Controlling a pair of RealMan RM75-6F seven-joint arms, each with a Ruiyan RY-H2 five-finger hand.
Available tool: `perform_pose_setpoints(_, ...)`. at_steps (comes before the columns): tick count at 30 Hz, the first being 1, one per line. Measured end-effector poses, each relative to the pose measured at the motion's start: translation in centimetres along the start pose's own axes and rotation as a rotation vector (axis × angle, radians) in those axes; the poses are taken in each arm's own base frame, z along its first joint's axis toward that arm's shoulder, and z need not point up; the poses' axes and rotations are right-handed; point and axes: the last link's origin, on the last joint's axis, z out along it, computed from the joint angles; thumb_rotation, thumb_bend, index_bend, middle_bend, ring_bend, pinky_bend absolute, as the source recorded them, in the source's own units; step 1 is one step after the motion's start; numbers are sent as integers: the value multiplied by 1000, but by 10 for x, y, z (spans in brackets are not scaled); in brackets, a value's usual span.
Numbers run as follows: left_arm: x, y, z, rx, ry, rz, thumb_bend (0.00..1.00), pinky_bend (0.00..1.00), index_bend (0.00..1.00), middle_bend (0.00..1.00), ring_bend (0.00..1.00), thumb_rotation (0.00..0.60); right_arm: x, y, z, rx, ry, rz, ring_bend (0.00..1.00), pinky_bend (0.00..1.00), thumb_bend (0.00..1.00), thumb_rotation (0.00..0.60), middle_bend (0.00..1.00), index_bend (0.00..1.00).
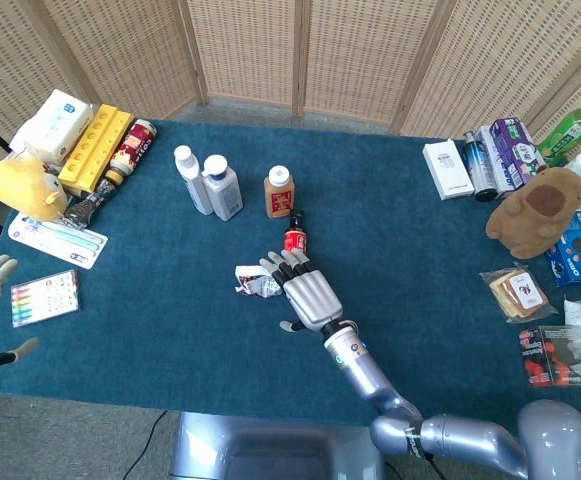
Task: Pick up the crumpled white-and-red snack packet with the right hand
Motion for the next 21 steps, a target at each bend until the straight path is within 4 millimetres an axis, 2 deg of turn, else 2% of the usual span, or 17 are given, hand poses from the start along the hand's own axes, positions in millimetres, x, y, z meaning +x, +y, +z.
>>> perform_pose_setpoints(11,-3,0,1,0,-14,-9,0,0,7,0,0,600,-17,-1,17,-4,48,-27,0,24,0,600,0,0)
perform_pose_setpoints(17,-2,-1,1,5,-15,-16,0,0,6,0,0,600,-27,-1,28,-4,72,-64,0,327,0,600,22,0)
perform_pose_setpoints(21,-1,-3,1,11,-13,-27,0,0,6,0,0,600,-32,-1,33,8,78,-108,22,455,0,600,201,27)
